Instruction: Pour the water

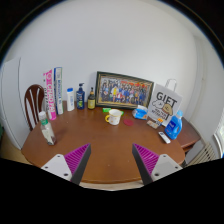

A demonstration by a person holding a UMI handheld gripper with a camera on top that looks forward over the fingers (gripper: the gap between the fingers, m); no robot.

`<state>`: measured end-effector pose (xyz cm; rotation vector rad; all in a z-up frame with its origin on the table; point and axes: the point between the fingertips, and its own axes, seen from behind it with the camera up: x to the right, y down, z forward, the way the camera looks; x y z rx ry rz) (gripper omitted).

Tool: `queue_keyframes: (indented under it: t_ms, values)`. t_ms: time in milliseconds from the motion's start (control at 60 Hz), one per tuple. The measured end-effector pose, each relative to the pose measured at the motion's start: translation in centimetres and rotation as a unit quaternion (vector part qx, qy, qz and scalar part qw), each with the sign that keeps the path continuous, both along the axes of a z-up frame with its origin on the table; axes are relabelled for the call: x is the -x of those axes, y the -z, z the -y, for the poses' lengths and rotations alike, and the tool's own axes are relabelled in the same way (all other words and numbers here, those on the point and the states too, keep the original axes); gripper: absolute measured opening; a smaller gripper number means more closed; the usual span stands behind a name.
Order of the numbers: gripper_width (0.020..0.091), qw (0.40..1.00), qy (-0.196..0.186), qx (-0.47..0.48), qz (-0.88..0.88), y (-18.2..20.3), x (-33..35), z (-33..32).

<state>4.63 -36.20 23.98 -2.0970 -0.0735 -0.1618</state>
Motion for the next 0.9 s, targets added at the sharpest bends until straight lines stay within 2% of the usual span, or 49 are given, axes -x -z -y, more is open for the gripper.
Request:
queue_keyframes:
  t_ms: [200,367,550,617,817,867,900]
  values:
    - [0.0854,0.999,-0.041,0.021,-0.018,3.4,7.2,0.8]
    - [0.0855,0.992,-0.096,0.016,-0.076,6.7,19.5,-0.7]
    - [0.0859,0.983,-0.155,-0.025,-0.098,9.0,29.5,-5.1]
    - [0.0859,0.982,-0.162,-0.038,-0.092,10.3,31.6,-7.6]
    - [0.0851,0.984,-0.146,-0.043,-0.091,15.2,34.2,-14.9]
    - [0.0815,0.984,-0.145,-0.044,-0.094,16.1,34.5,-16.0]
    - [0.0763,0.983,-0.150,-0.044,-0.097,16.6,34.9,-16.5]
